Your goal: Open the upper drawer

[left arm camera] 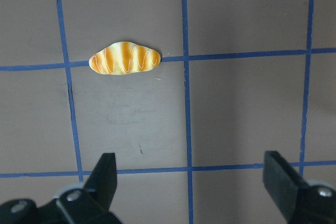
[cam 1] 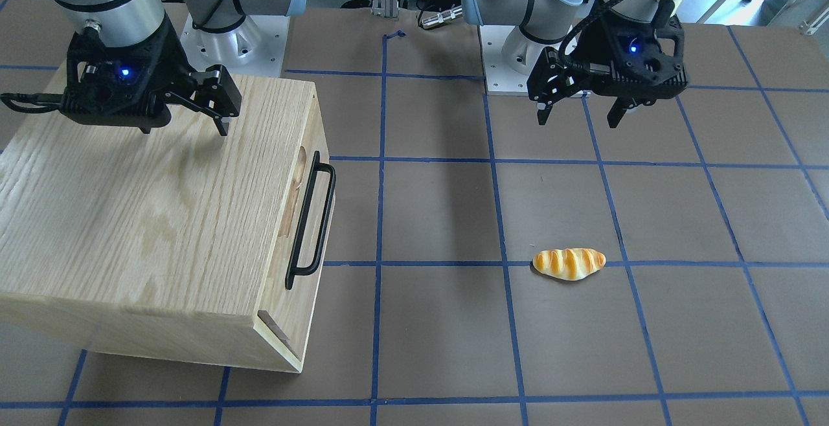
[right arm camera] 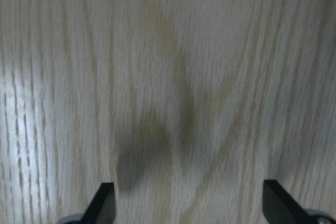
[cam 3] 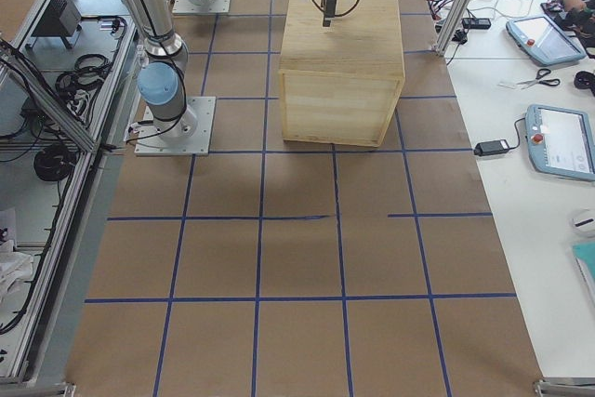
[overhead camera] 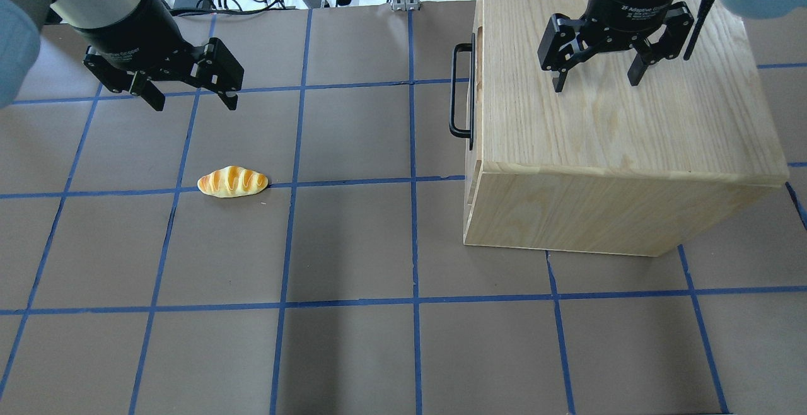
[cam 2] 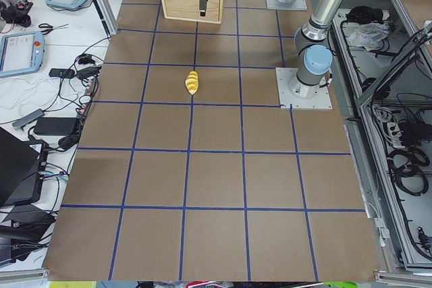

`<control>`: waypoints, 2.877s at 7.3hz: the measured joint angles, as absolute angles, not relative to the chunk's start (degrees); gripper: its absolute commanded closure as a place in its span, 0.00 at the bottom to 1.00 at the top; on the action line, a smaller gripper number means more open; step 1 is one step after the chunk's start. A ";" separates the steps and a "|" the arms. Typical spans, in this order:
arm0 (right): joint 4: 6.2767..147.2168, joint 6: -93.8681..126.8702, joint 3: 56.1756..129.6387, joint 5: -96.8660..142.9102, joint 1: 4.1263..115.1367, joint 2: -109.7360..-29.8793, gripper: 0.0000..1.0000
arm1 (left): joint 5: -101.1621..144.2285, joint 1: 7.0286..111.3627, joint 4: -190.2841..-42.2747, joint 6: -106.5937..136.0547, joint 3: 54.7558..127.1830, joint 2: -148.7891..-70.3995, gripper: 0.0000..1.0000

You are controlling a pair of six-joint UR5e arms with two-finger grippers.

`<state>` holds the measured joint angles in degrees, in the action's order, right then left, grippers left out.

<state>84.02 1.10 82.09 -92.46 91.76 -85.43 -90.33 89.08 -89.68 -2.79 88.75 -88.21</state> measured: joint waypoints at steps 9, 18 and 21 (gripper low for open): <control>84.02 1.11 82.09 -92.46 91.76 -85.43 0.00 | -88.06 89.14 -89.51 -2.59 89.16 -89.76 0.00; 84.02 1.12 82.09 -92.46 91.76 -85.43 0.00 | -72.12 100.99 -69.03 20.83 88.63 -102.87 0.00; 84.02 1.12 82.09 -92.46 91.73 -85.43 0.00 | -66.48 103.89 -61.54 29.60 88.08 -106.48 0.00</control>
